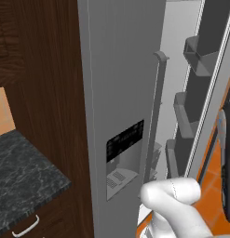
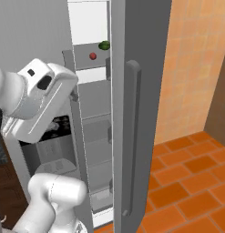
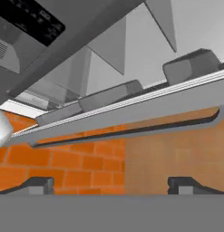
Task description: Take the strawberry from the fridge and place it on top of the pancake, located on the dining counter.
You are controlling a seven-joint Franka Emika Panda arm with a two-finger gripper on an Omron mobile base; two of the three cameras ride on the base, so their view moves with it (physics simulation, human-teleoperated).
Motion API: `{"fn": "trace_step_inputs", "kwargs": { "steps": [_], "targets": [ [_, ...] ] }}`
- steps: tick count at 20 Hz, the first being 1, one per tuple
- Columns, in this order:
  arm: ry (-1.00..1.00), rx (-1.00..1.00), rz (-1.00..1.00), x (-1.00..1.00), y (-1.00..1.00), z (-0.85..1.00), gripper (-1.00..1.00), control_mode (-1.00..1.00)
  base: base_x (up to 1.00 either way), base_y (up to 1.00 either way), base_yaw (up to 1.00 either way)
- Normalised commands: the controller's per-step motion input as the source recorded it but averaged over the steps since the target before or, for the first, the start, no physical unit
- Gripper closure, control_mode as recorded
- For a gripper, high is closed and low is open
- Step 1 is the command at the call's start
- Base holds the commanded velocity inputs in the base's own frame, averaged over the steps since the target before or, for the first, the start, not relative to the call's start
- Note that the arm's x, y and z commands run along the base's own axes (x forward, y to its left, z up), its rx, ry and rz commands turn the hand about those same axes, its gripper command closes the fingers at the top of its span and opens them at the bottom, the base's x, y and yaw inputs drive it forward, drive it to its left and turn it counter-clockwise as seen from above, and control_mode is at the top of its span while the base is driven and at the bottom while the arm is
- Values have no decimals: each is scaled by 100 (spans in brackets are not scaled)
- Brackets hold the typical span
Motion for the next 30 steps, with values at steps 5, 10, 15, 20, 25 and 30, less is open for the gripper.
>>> {"fn": "trace_step_inputs", "kwargs": {
  "steps": [5, 10, 15, 20, 25, 30],
  "targets": [
    [6, -16, -28, 19, 5, -15, -100, -100, 0, 0, 0],
    [0, -11, -7, 7, 28, -16, -100, -100, 0, 0, 0],
    [0, -4, -1, 32, 16, -7, -100, -100, 0, 0, 0],
    [0, 0, 0, 47, 2, -6, -100, -100, 0, 0, 0],
    [0, 0, 0, 52, 2, -7, -100, -100, 0, 0, 0],
    [-5, 0, 0, 39, 4, -8, -100, -100, 0, 0, 0]
  ]
}}
